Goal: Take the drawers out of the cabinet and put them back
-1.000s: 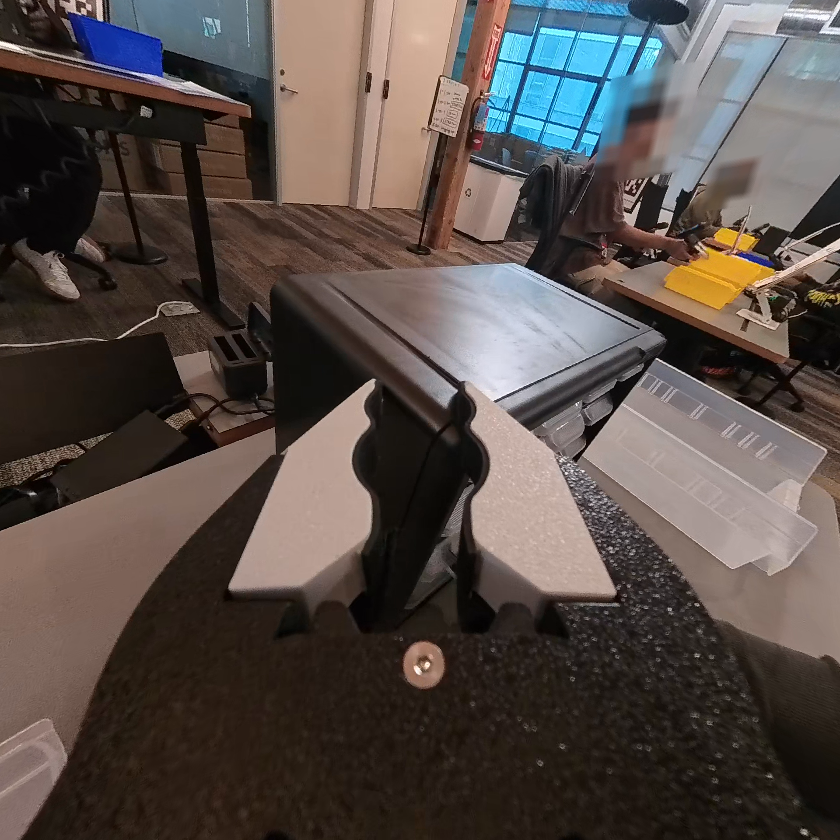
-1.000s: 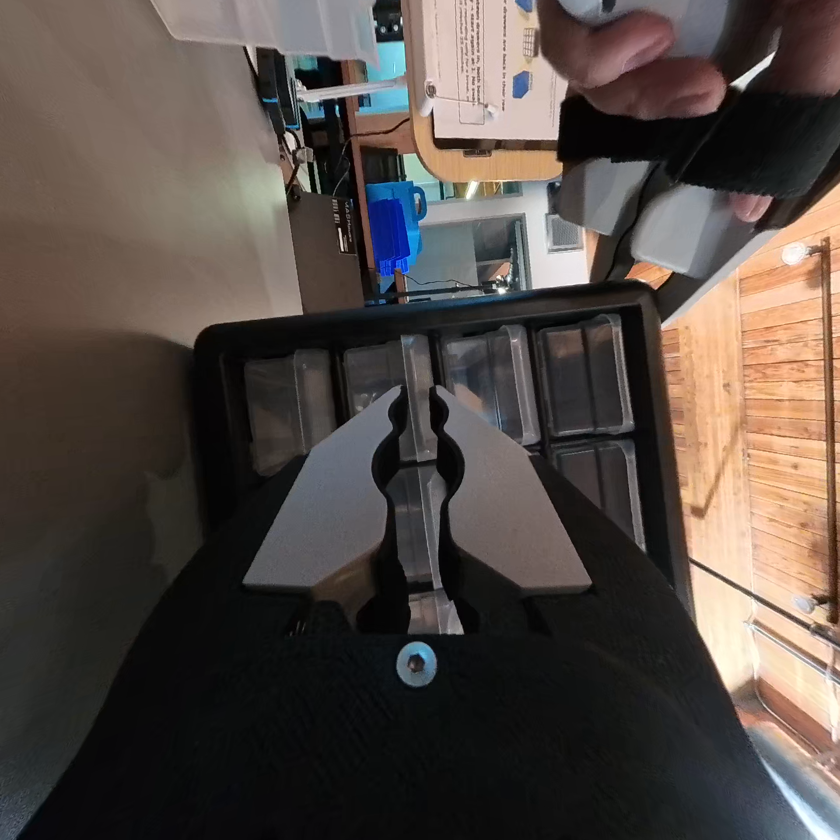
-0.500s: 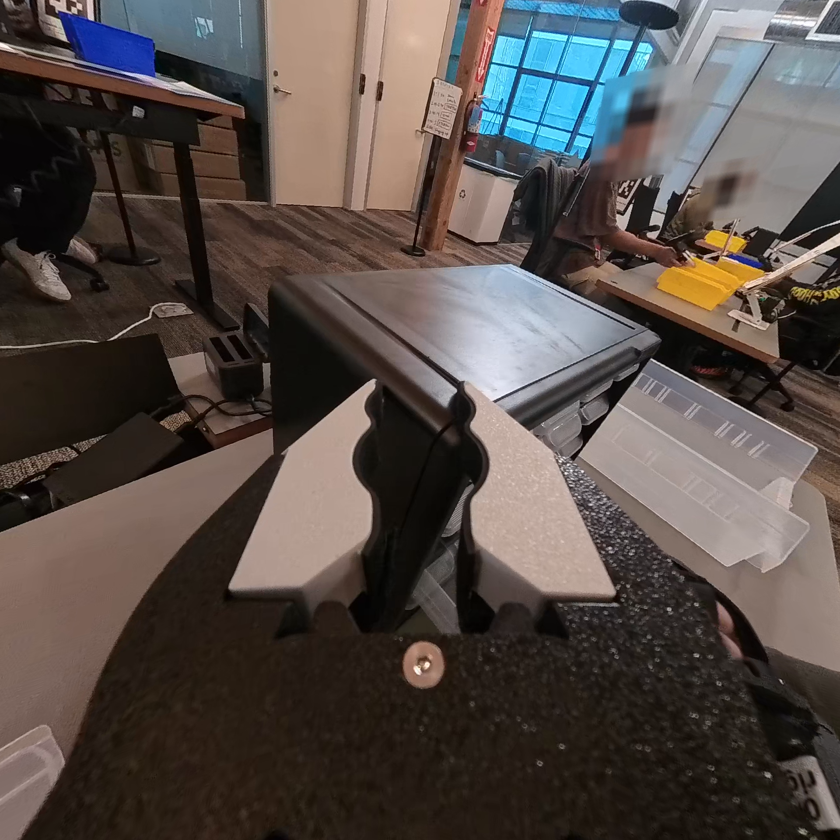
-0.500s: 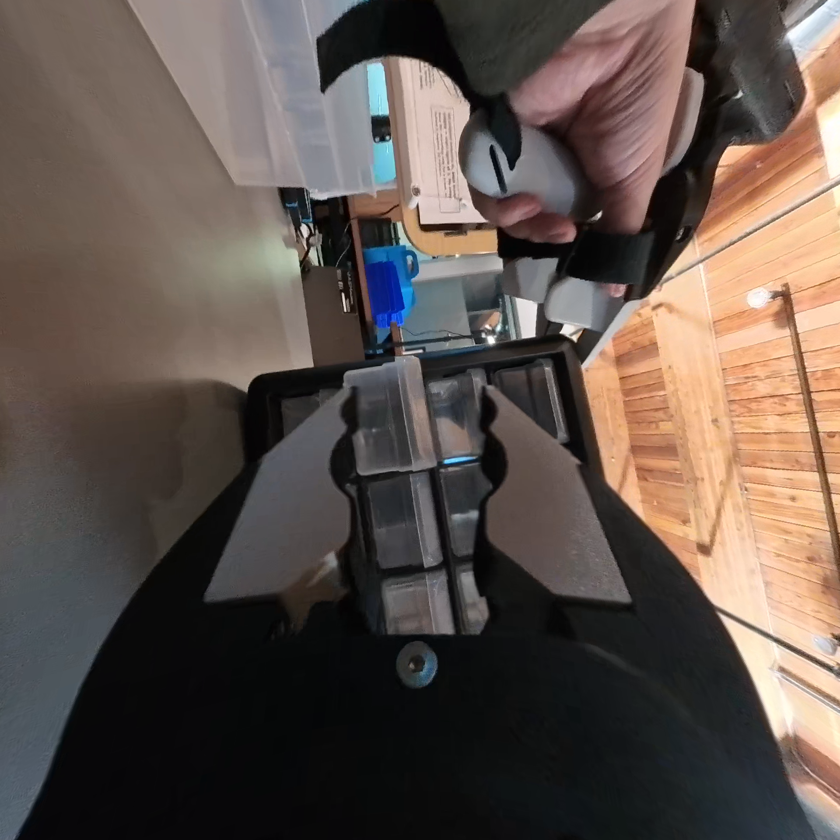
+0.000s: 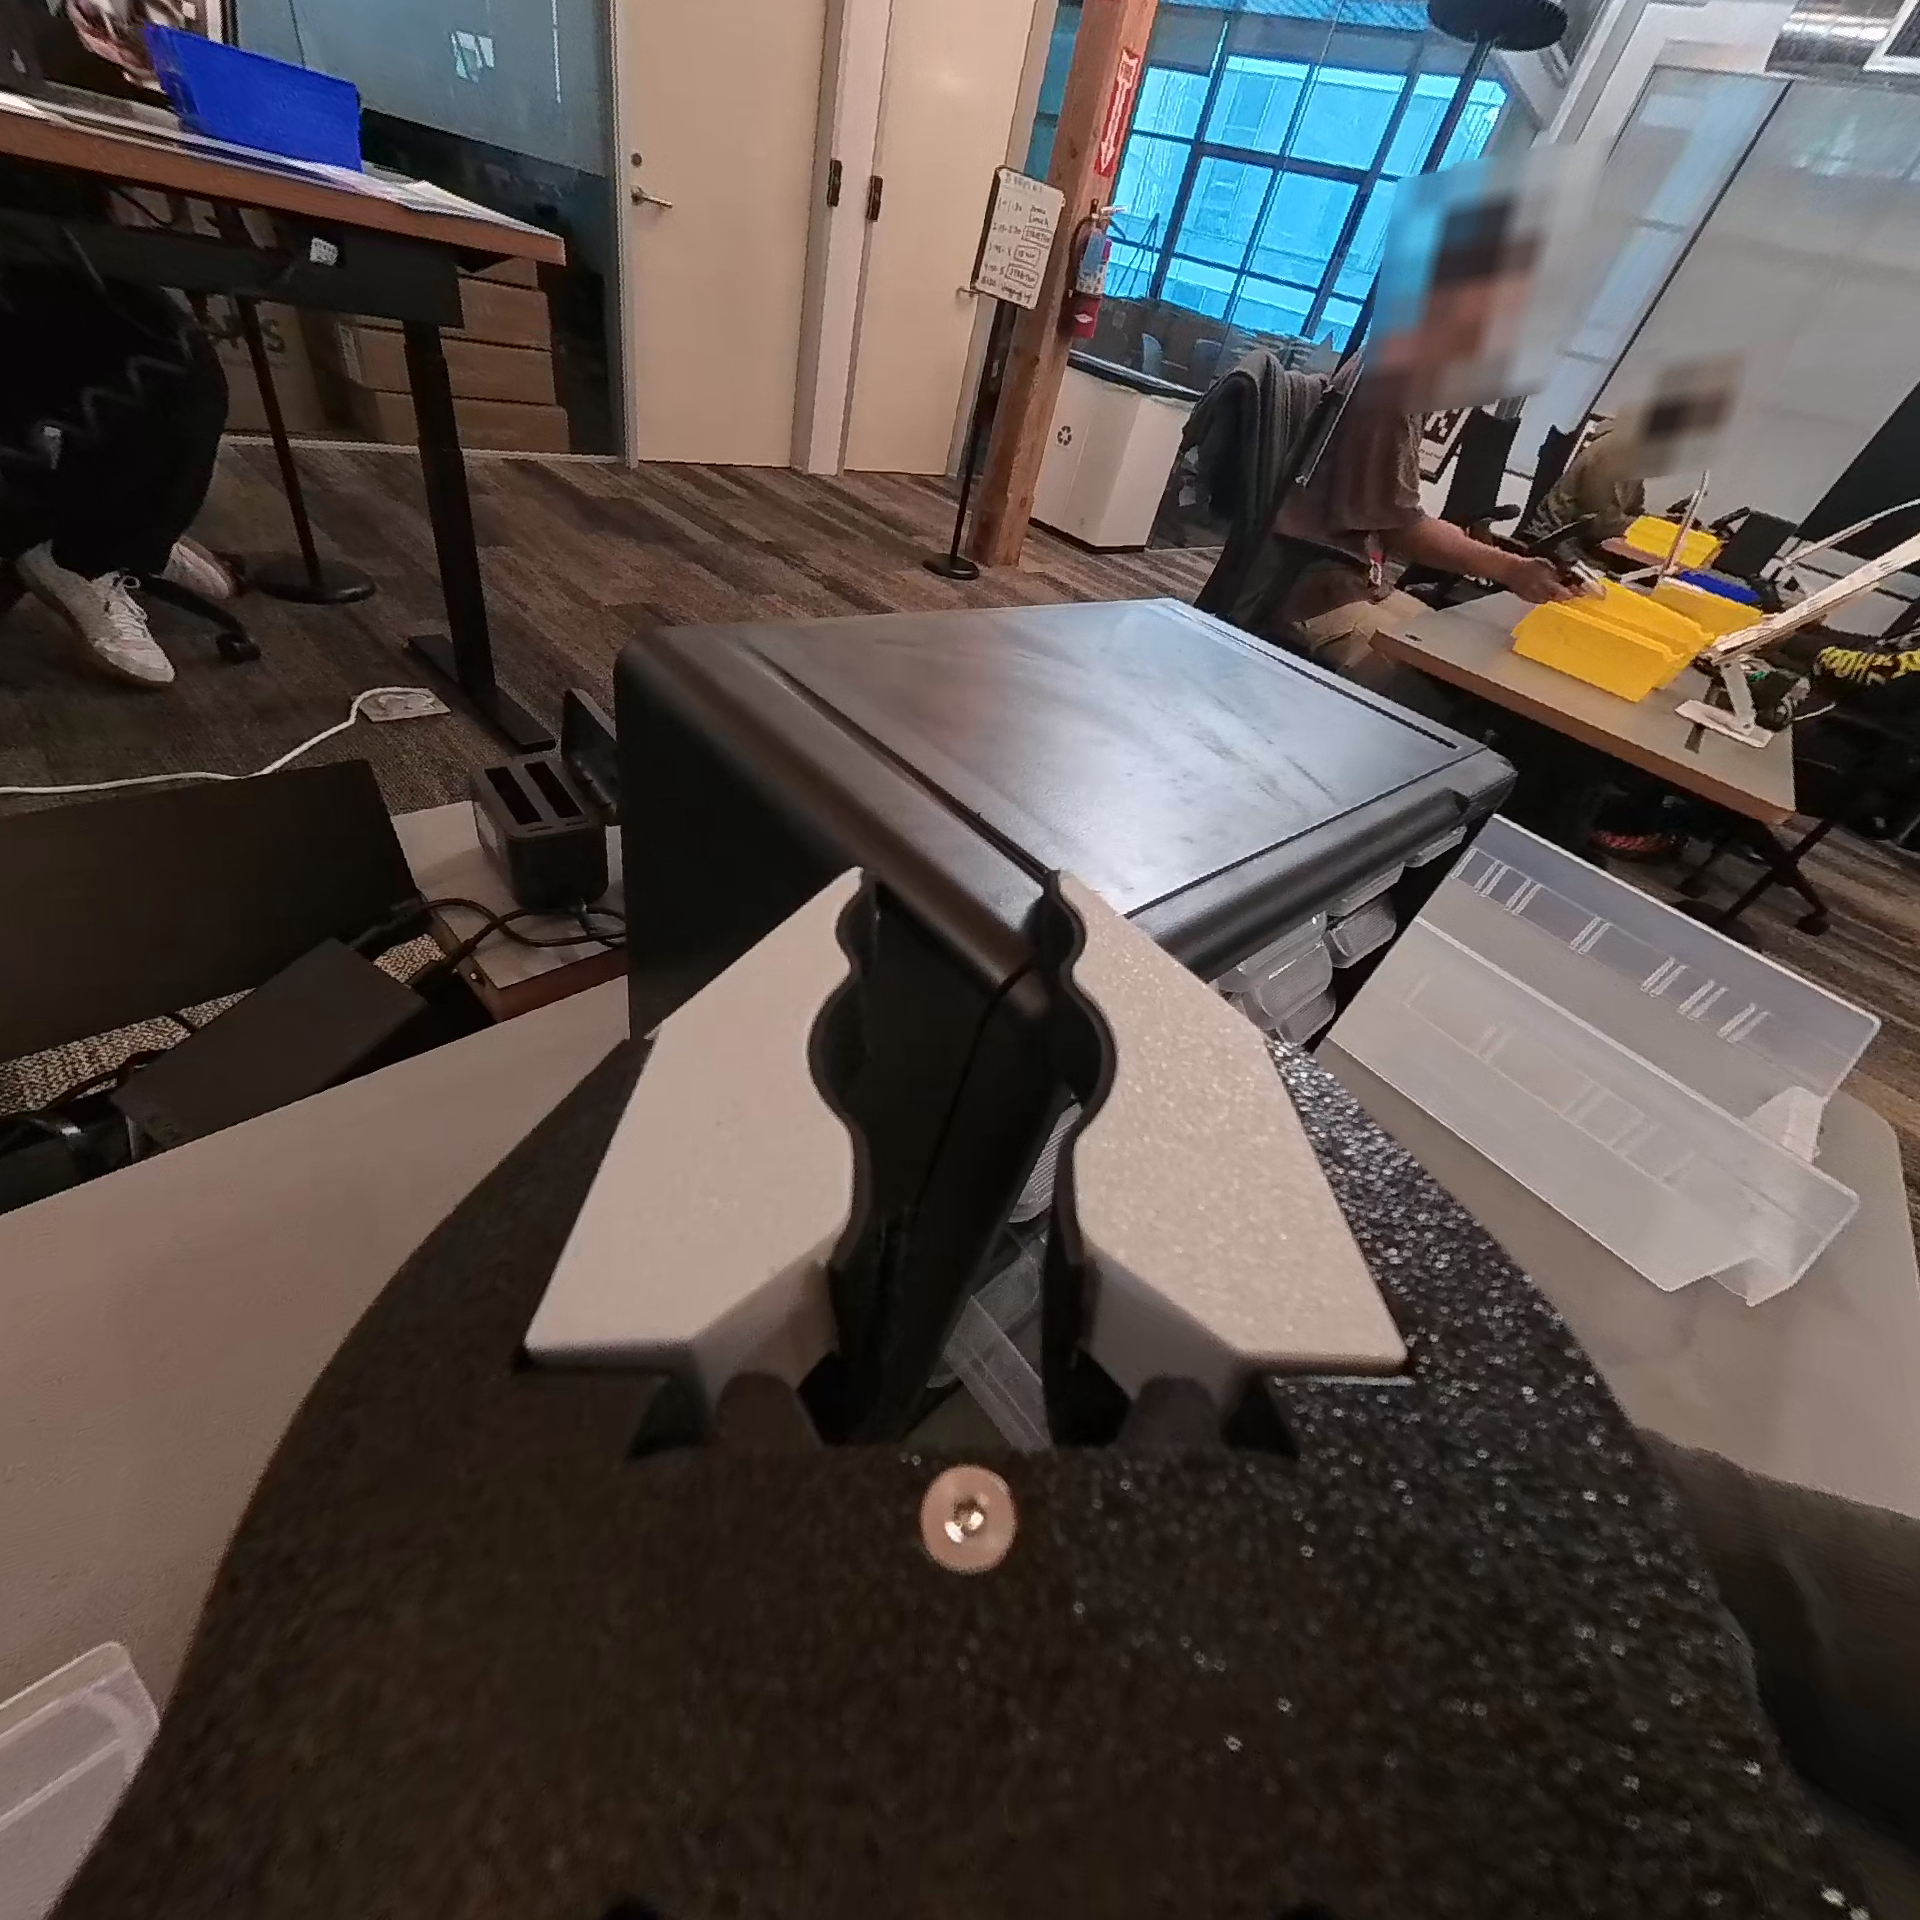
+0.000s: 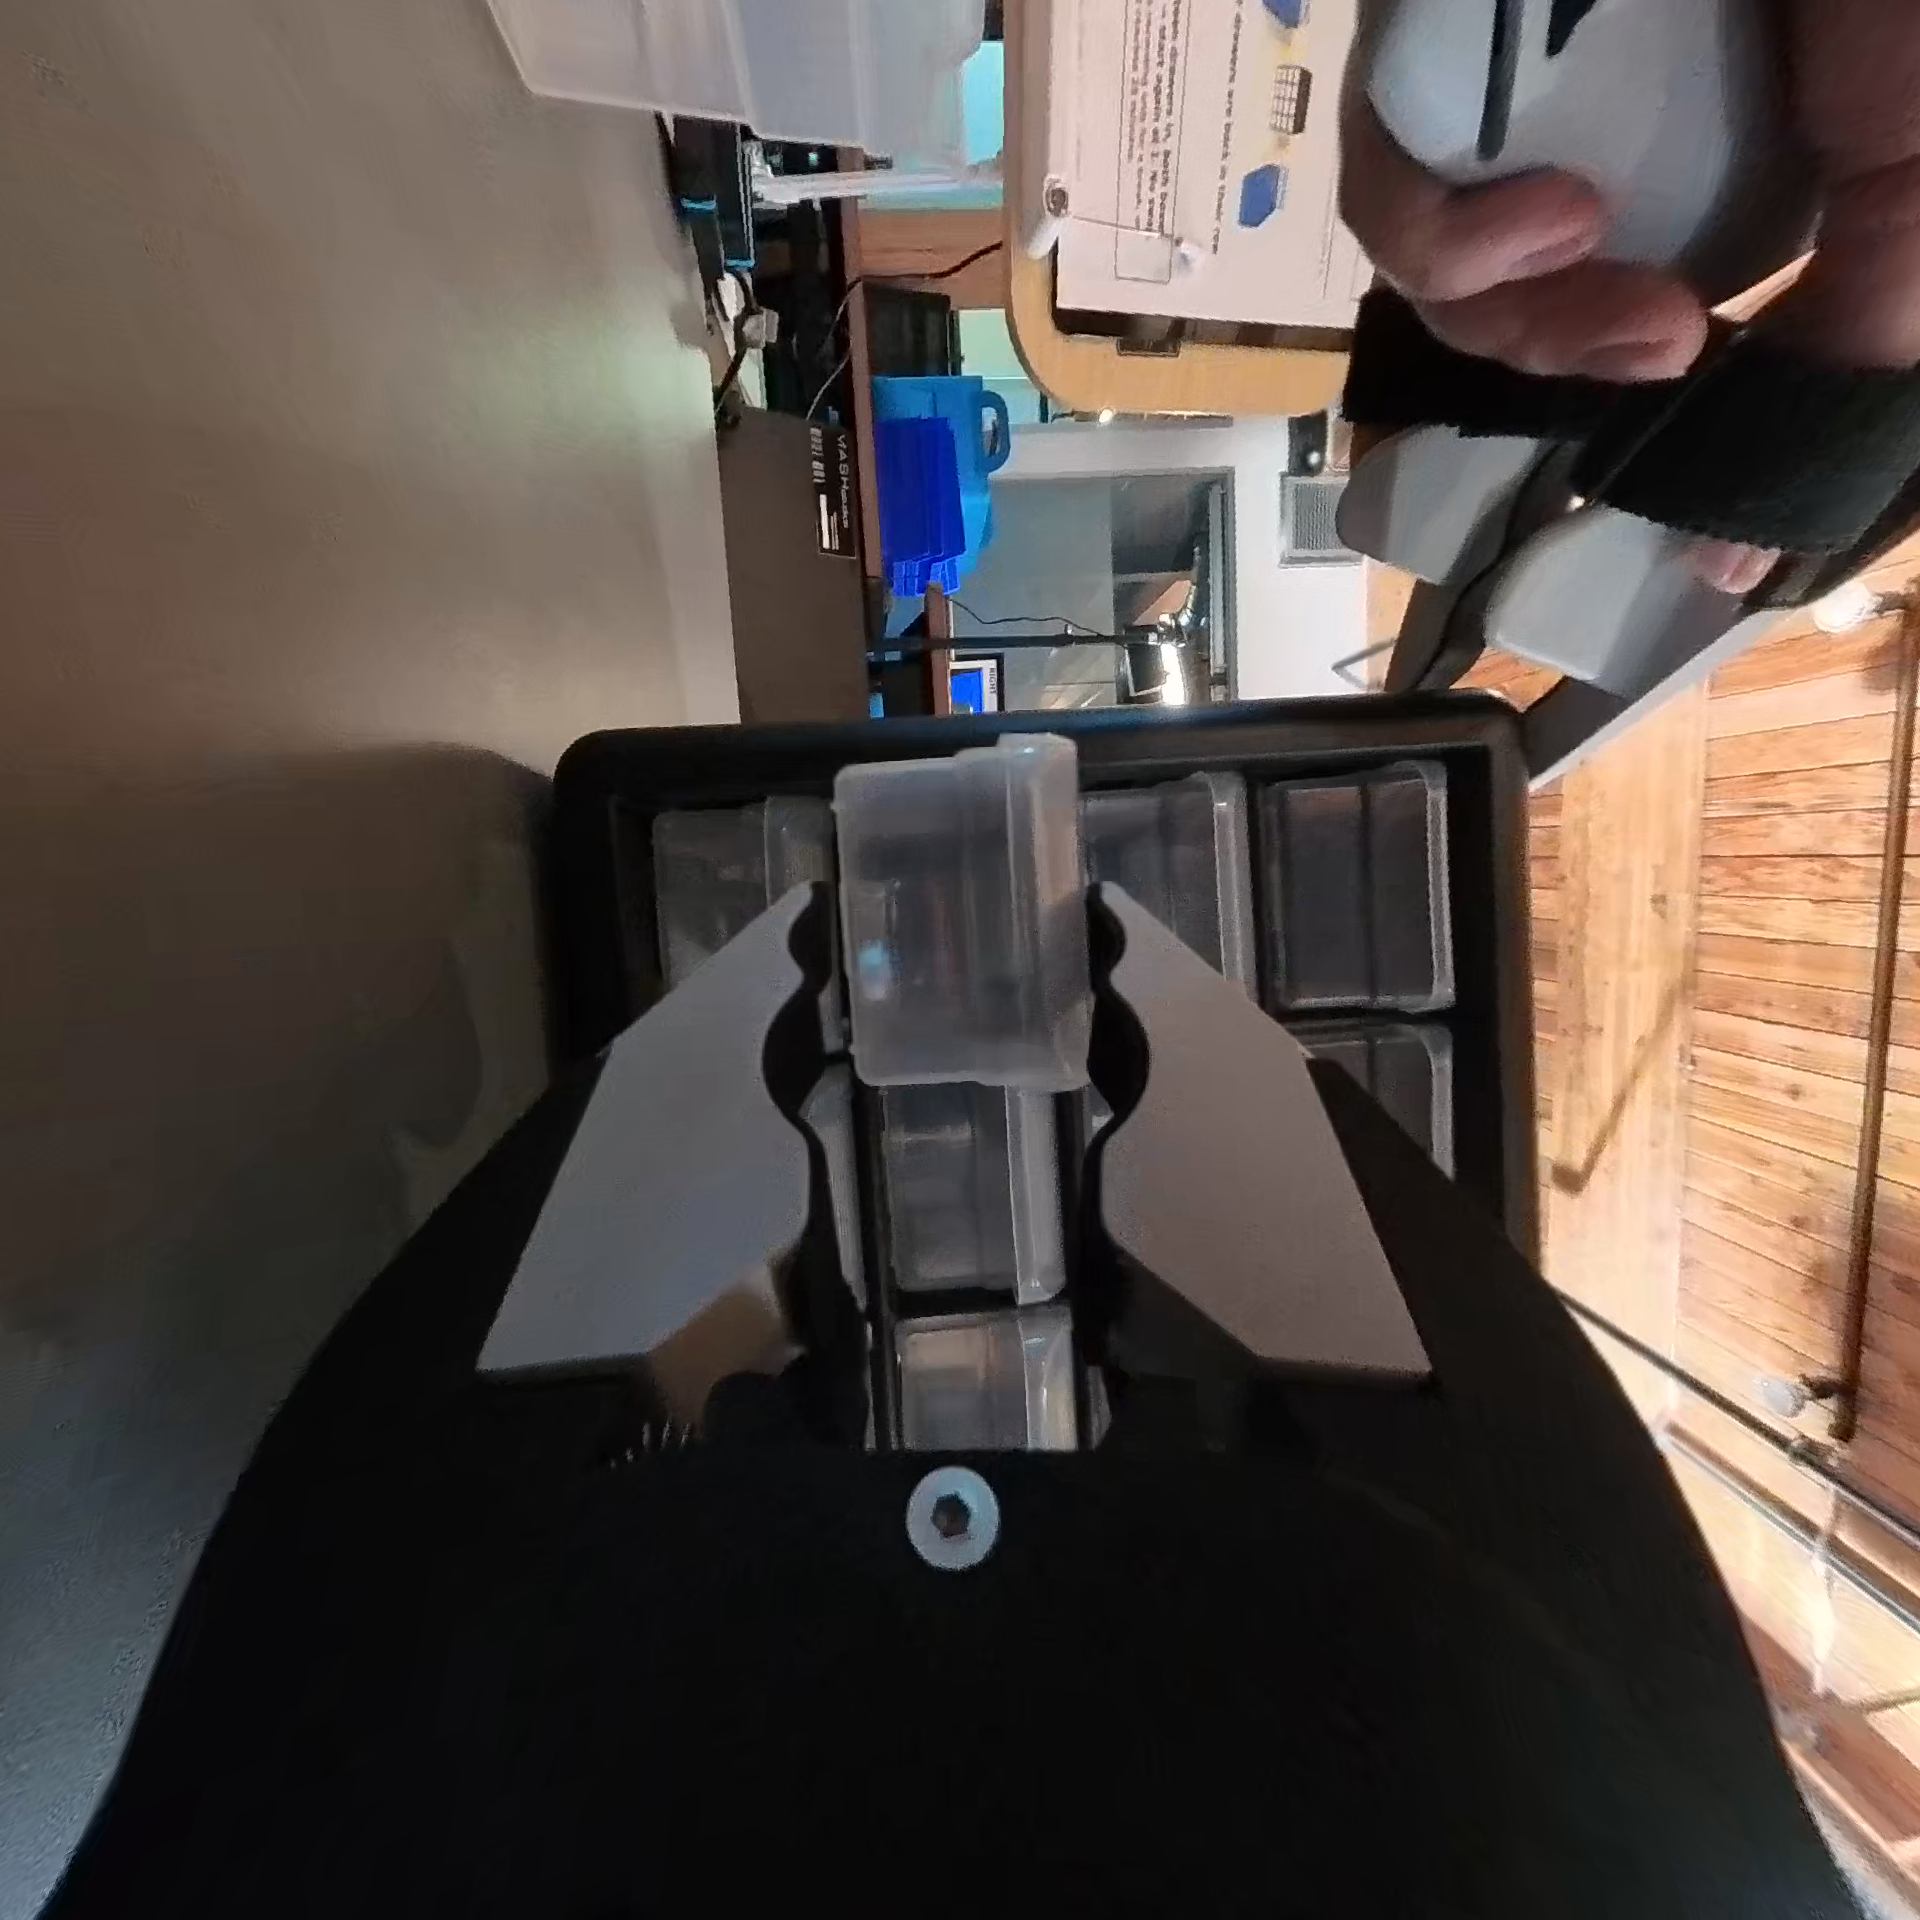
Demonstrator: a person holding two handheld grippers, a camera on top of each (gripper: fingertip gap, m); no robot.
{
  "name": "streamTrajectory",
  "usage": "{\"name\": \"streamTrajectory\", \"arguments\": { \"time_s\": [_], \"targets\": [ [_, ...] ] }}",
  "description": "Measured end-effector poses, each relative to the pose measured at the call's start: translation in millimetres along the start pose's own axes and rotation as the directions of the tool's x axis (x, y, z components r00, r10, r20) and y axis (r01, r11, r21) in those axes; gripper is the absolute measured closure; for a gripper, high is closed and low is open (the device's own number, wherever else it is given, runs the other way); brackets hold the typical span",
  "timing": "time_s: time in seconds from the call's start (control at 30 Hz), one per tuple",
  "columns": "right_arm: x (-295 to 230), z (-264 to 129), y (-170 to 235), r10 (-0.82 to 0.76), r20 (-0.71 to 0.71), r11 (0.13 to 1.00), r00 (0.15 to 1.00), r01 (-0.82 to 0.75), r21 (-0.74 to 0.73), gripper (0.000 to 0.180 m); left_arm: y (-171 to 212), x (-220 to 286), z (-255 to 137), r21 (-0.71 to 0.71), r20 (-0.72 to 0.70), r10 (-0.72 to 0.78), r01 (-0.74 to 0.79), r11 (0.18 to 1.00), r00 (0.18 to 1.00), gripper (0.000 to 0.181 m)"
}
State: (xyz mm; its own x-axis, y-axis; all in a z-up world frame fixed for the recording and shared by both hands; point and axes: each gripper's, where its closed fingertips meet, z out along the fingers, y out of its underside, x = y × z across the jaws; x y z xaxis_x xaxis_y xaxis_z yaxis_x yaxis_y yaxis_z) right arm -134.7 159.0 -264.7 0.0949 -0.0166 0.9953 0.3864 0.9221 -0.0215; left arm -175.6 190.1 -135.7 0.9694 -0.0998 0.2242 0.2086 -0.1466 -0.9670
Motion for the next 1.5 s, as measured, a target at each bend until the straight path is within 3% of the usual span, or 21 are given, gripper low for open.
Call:
{"name": "streamTrajectory", "arguments": {
  "time_s": [0.53,0.77,0.87,1.1,1.37,1.5],
  "targets": [
    [-1.8,-64.6,-47.7,-0.034,0.030,0.995,0.999,0.031,0.096,0.135,-0.4,-1.0,-0.1,0.006,-0.014,-0.006,0.007,1.000,1.000,0.153],
    [-5.3,-77.2,-32.8,0.013,0.083,1.000,0.996,-0.012,-0.011,0.137,-0.9,-1.2,0.4,0.011,-0.006,0.006,-0.006,1.000,1.000,0.155],
    [-4.3,-83.9,-34.2,0.028,0.090,1.000,0.996,-0.028,0.008,0.137,-1.5,-1.0,0.0,0.017,-0.007,0.014,-0.014,1.000,1.000,0.160],
    [17.7,-83.6,-45.4,0.302,0.126,0.946,0.945,-0.313,0.080,0.136,-2.0,-1.0,0.5,0.014,0.008,0.028,-0.028,1.000,1.000,0.162],
    [8.8,-95.0,-44.5,0.068,0.207,0.988,0.976,-0.095,0.120,0.136,-2.5,1.2,1.2,0.015,0.006,0.038,-0.038,0.999,0.999,0.162],
    [27.9,-106.1,-61.0,0.183,0.290,0.952,0.939,-0.243,0.187,0.136,-2.9,1.3,2.1,0.020,0.007,0.036,-0.036,0.999,0.999,0.161]
  ]
}}
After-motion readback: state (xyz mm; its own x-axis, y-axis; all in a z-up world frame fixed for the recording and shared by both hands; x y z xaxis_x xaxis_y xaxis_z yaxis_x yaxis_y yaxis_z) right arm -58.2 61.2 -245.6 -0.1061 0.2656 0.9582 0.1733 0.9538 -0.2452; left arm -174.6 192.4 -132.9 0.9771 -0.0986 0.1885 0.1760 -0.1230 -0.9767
